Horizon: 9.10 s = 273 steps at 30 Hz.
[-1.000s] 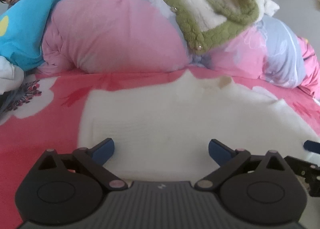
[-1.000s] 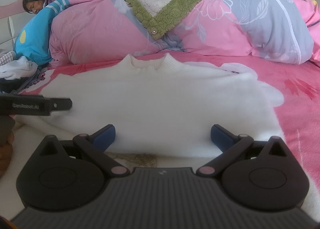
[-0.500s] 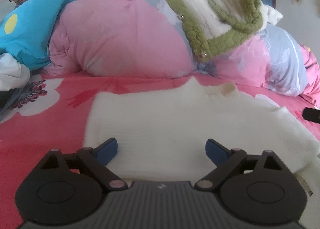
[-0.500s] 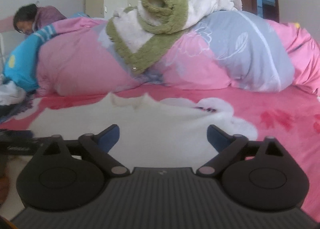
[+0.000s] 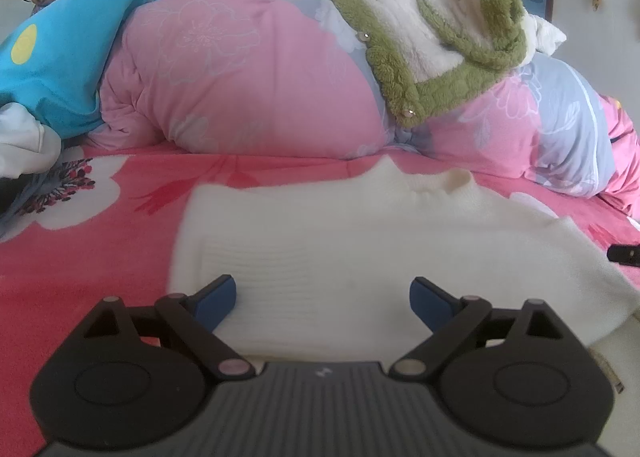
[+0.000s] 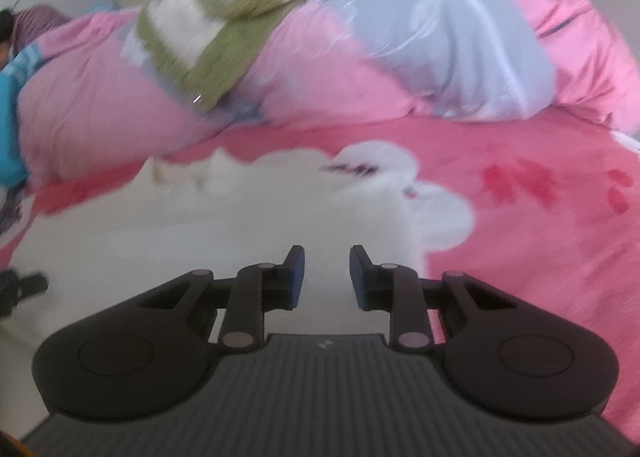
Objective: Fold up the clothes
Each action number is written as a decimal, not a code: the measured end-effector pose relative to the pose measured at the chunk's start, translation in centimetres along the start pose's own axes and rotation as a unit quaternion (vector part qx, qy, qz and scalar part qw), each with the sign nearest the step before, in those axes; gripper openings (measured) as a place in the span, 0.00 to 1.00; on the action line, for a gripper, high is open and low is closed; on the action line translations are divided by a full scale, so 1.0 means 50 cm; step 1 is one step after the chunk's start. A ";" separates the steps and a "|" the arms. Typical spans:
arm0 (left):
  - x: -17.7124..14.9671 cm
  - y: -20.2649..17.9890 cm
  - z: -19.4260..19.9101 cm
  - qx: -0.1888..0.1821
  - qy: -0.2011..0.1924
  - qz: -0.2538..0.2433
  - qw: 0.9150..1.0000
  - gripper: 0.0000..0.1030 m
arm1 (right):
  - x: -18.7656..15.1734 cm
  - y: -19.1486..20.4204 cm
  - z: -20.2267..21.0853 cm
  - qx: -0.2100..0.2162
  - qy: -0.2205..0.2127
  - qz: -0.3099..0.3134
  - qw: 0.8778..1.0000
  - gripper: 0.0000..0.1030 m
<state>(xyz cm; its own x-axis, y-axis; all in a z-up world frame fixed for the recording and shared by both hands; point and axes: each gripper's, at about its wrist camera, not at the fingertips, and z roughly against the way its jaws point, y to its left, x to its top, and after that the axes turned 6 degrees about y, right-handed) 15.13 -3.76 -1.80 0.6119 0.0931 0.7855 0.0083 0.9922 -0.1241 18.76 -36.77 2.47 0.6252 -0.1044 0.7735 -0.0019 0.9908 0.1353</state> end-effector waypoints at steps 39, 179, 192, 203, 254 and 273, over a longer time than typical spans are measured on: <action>-0.003 0.008 0.004 -0.011 -0.007 0.010 1.000 0.92 | 0.083 -0.037 -0.154 -0.035 0.032 -0.039 0.998 0.15; 0.263 -0.073 -0.138 0.021 0.000 -0.054 0.998 0.59 | 0.117 0.166 -0.279 0.109 0.052 0.031 0.992 0.21; 0.194 -0.046 -0.287 0.035 0.057 -0.007 0.998 0.32 | 0.120 0.151 -0.297 0.131 0.049 0.006 0.990 0.21; 0.197 -0.042 -0.296 0.026 0.051 0.006 0.998 0.32 | 0.135 0.148 -0.327 0.148 0.078 0.022 0.986 0.21; 0.143 0.006 0.022 0.011 0.090 0.028 0.996 0.74 | 0.071 0.037 -0.273 0.298 0.071 -0.145 0.941 0.29; -0.240 -0.099 0.275 0.041 0.068 -0.112 0.991 0.82 | -0.256 0.190 0.239 0.119 0.042 0.117 0.985 0.53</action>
<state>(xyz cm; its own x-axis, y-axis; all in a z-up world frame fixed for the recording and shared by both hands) -3.15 -8.66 -2.25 0.7023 -0.1374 0.6985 0.0954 0.9905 0.0989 1.40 -27.05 1.25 0.6483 0.1413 0.7482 -0.3295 0.9379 0.1085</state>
